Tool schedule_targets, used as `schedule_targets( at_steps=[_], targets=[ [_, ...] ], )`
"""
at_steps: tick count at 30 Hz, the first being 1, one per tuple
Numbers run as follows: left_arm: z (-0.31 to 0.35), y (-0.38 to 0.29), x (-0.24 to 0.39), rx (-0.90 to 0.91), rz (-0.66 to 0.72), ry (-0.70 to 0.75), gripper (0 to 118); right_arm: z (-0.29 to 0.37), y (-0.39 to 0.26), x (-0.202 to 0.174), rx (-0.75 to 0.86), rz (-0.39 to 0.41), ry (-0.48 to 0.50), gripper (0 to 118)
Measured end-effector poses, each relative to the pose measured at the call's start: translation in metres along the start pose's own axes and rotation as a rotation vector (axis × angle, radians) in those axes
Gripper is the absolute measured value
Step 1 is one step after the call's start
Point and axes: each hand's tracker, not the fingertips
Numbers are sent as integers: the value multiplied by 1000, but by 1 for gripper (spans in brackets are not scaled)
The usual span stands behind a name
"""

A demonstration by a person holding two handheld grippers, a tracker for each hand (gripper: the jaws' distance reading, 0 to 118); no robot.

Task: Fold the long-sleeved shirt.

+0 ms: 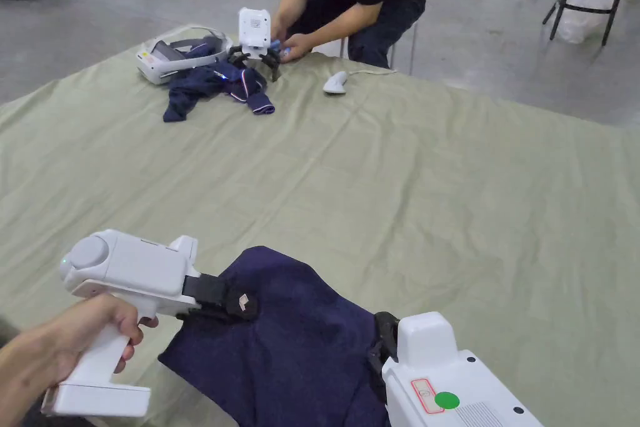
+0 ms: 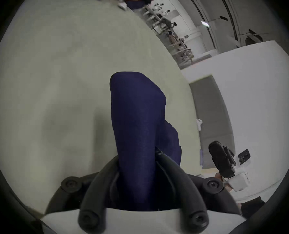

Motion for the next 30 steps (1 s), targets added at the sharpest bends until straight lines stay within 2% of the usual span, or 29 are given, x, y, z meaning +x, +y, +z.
schedule_targets(
  at_steps=[5, 7, 9, 12, 13, 14, 15, 16, 17, 18, 20, 23, 27, 30],
  targets=[
    [73, 50, -27, 64, -23, 134, 21, -61, 28, -44, 2, 6, 102, 0],
    [92, 71, -66, 86, -3, 237, 21, -87, 36, -64, -20, 36, 129, 0],
    [102, 82, -91, 99, 38, 301, 21, -111, 38, -80, -47, 43, 175, 0],
    [100, 73, -113, 96, 104, 362, 21, -131, 39, -94, -80, 50, 191, 0],
    [98, 70, -119, 103, 113, 372, 25, -136, 38, -95, -89, 42, 200, 0],
    [96, 65, -127, 115, 114, 396, 36, -136, 38, -95, -92, 36, 205, 0],
    [97, 62, -128, 145, 97, 425, 58, -135, 38, -94, -97, 31, 213, 0],
    [99, 61, -128, 157, 89, 438, 90, -131, 39, -92, -98, 31, 220, 0],
    [103, 61, -125, 165, 84, 465, 107, -126, 41, -89, -96, 33, 223, 0],
    [104, 47, -95, 187, 74, 493, 111, -119, 42, -85, -90, 35, 220, 0],
    [127, 44, -70, 327, 35, 551, 108, -102, 45, -71, -69, 12, 215, 0],
    [143, 24, -7, 530, -66, 666, 109, -72, 44, -42, -2, -16, 151, 0],
    [111, -37, 108, 728, -318, 804, 109, -12, 48, 7, 89, -42, 1, 0],
    [74, -78, 163, 929, -433, 758, 109, 30, 47, 45, 162, -68, -145, 0]
  ],
)
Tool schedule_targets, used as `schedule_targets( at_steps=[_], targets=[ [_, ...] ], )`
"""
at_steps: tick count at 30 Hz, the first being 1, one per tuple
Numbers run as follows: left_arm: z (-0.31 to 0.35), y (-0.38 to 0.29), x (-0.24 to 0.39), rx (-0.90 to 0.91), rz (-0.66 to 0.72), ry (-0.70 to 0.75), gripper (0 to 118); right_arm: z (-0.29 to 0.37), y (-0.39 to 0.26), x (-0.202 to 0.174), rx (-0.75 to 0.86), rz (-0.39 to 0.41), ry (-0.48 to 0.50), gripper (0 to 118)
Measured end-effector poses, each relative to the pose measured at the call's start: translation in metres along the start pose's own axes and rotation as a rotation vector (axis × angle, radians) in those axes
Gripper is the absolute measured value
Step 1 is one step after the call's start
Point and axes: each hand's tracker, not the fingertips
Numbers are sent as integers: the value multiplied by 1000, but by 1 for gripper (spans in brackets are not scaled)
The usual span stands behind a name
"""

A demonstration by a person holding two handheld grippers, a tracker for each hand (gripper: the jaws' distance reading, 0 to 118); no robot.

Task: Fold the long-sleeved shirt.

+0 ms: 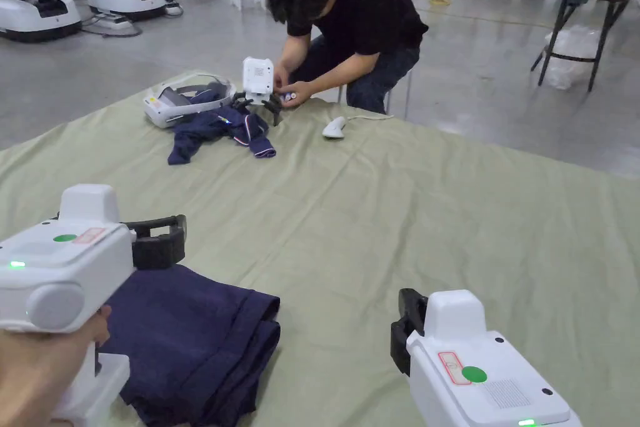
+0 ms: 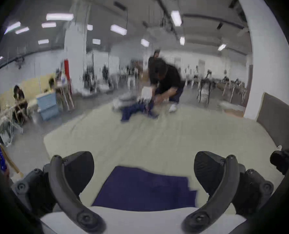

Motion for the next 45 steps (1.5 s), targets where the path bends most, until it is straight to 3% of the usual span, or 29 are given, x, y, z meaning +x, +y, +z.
schedule_targets(
  at_steps=[5, 9, 10, 12, 13, 14, 15, 18, 27, 31, 34, 45],
  targets=[
    [61, -1, 127, 173, 27, -85, 111, 67, 18, 64, 159, -4, -227, 0],
    [87, 6, 212, 267, -32, -183, 111, 112, 33, 108, 259, 3, -402, 0],
    [91, 9, 227, 267, -30, -208, 111, 122, 37, 118, 276, -4, -419, 22],
    [93, 16, 247, 268, -13, -267, 111, 137, 43, 139, 291, -10, -478, 93],
    [95, 19, 257, 257, -5, -281, 111, 142, 46, 148, 284, -11, -491, 118],
    [96, 22, 264, 257, -11, -281, 111, 150, 46, 156, 343, 10, -469, 118],
    [97, 24, 268, 259, -16, -307, 111, 146, 49, 165, 338, -8, -528, 118],
    [97, 30, 280, 257, -31, -324, 111, 146, 53, 188, 323, -22, -544, 118],
    [91, 41, 295, 240, -62, -345, 111, 172, 47, 208, 303, -39, -552, 118],
    [89, 43, 296, 229, -47, -350, 111, 173, 46, 207, 306, -5, -566, 118],
    [89, 43, 300, 258, -122, -303, 111, 174, 47, 212, 303, -32, -545, 118],
    [97, 46, 305, 243, -96, -362, 111, 175, 51, 209, 306, -25, -559, 118]
  ],
)
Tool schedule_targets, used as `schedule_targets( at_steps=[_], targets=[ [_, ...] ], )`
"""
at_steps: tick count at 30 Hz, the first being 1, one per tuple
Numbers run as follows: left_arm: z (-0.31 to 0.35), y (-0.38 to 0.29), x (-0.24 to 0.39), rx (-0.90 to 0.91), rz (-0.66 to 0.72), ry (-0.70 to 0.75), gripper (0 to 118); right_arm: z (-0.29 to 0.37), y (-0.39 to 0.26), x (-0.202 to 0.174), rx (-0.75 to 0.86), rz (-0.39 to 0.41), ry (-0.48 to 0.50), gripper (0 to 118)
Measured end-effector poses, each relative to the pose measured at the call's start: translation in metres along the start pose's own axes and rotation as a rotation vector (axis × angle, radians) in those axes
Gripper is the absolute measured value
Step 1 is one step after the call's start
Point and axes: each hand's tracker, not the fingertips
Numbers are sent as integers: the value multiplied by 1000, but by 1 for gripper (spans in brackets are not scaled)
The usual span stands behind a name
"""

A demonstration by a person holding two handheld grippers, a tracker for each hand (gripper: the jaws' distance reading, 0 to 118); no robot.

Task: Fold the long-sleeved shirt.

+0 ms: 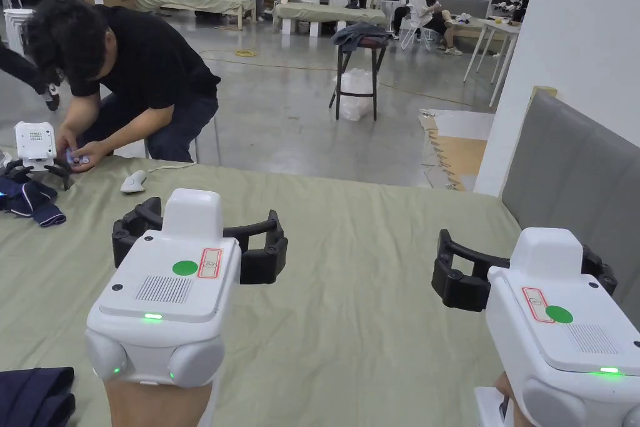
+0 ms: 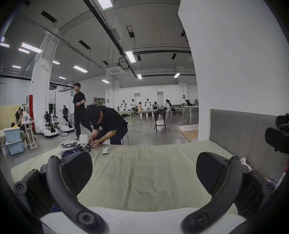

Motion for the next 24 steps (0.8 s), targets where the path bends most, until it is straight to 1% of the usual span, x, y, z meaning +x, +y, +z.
schedule_targets(
  at_steps=[8, 18, 24],
  targets=[
    [0, 2, -1, 0, 7, -12, 111, 2, 0, 2, 4, 14, -13, 118],
    [0, 3, -2, 3, 14, -5, 111, 5, 1, 3, 12, 14, -6, 118],
    [4, 5, -1, 8, 26, -29, 111, 8, 0, 4, 28, -7, -5, 118]
  ],
)
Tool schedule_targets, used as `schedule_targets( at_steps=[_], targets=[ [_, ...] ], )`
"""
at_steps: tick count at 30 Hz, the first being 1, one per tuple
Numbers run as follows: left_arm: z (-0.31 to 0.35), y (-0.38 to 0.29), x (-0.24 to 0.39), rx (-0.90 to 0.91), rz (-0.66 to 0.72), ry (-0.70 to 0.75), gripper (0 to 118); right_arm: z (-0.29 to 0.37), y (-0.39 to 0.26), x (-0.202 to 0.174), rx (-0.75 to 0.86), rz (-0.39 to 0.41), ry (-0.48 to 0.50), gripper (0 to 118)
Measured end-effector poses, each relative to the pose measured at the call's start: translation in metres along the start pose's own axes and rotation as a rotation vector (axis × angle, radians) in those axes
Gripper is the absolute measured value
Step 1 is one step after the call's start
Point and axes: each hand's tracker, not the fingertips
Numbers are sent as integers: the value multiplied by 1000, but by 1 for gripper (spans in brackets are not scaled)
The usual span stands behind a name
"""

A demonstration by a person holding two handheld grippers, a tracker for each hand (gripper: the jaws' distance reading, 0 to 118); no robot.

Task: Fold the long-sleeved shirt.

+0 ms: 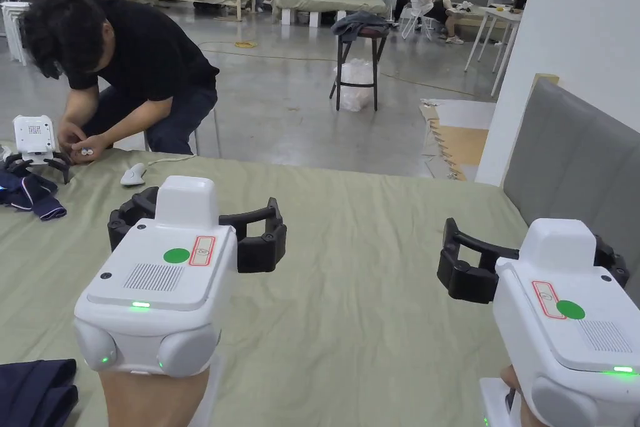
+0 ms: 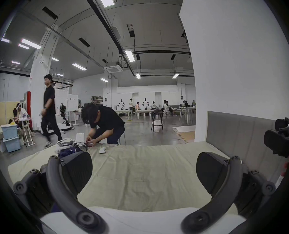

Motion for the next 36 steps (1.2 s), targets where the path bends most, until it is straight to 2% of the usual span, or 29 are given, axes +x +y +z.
schedule_targets(
  at_steps=[18, 21, 28, 32, 36],
  targets=[
    [2, 4, 4, 6, 23, -17, 111, 2, -4, 2, -10, -3, -3, 118],
    [2, 5, 4, 3, 17, -18, 111, 4, -3, -2, 21, 50, -33, 118],
    [2, 4, 4, 12, 1, 0, 111, 4, -4, -1, 9, 42, -22, 118],
    [1, 9, 0, -35, 111, -84, 111, 3, -5, 0, 0, 23, -16, 118],
    [0, 6, 8, -28, 53, 35, 111, 2, -6, 1, -5, 18, -14, 118]
  ],
)
